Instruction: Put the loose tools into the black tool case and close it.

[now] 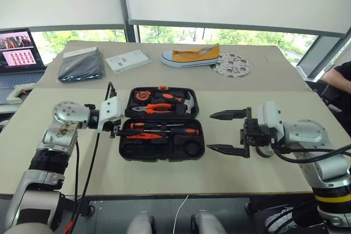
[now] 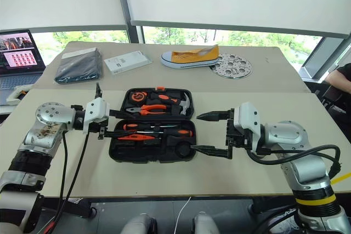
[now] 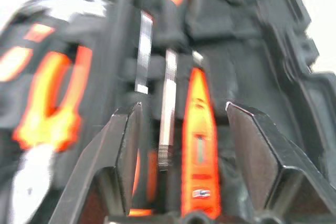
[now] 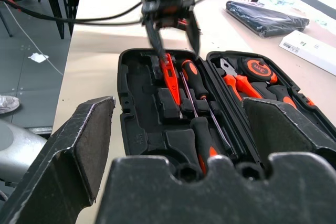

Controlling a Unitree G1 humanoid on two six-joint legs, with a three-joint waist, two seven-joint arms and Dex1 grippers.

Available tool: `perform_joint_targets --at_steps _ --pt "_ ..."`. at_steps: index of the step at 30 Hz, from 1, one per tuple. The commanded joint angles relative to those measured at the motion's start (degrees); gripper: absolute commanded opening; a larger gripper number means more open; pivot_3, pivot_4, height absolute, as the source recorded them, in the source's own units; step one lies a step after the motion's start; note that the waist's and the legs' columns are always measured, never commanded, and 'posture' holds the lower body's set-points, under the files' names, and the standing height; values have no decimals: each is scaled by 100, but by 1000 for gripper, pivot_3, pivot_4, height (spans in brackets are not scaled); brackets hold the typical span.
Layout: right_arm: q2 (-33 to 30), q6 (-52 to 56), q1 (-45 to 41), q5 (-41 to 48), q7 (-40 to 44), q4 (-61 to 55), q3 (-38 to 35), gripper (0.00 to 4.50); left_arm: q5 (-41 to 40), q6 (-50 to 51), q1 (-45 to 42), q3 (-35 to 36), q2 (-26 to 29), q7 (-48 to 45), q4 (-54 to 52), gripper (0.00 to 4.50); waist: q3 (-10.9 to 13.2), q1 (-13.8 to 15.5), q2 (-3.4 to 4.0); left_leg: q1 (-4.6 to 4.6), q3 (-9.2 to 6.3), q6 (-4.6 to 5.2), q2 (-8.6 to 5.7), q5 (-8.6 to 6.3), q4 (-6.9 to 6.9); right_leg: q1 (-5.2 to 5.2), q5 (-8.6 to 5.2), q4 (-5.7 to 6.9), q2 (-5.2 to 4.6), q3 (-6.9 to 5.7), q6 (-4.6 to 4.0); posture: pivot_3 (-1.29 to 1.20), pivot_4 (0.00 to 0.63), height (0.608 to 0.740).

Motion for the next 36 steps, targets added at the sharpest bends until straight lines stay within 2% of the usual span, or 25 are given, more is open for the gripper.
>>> perform_joint_targets --at_steps 1,5,6,20,23,25,28,33,36 --pt "67 -31 36 103 -110 -127 -163 4500 -272 136 130 155 -256 75 62 1720 0 -1 0 -1 0 0 0 0 3 0 0 1 0 0 1 0 150 740" --pt "73 8 156 125 -191 -207 -228 4500 -123 161 265 88 -393 210 100 211 0 19 0 -7 -2 3 1 -2 16 1 2 2 0 -2 3 0 150 740" --pt "65 22 180 139 -206 -222 -245 4500 -107 181 304 76 -398 228 79 46 0 23 0 -10 -2 4 1 -2 20 0 2 3 0 -2 3 0 150 740" --pt "106 181 451 157 -330 -364 -231 4500 511 -54 714 -209 -381 589 243 46 -2 51 3 1 -1 4 2 -3 33 11 8 5 -1 1 6 0 150 740" --pt "133 183 466 152 -344 -367 -211 4500 427 42 787 -159 -410 663 251 46 -3 54 5 6 -1 4 2 -2 34 15 9 6 -1 1 7 0 150 740" --pt "145 179 477 173 -339 -387 -216 4500 71 66 965 131 -370 657 -28 46 -4 53 6 9 -1 4 3 -2 35 17 10 8 -1 1 7 0 150 740" --pt "231 75 513 248 -324 -354 -314 4500 -895 402 1337 1041 -387 843 -649 675 -3 -17 5 5 1 4 10 -2 35 10 12 7 1 4 4 0 150 740" --pt "708 -879 887 222 -144 -213 -484 4500 -1669 557 2799 2785 -257 1616 -1433 2488 -2 -54 3 -1 -7 5 14 -4 27 2 11 7 2 2 1 0 150 740" --pt "924 -1291 1051 220 -82 -114 -541 4500 -1786 632 3480 3338 -267 1932 -1626 3616 -2 -36 5 8 -2 10 14 -8 20 7 10 -1 -4 3 3 0 150 740"
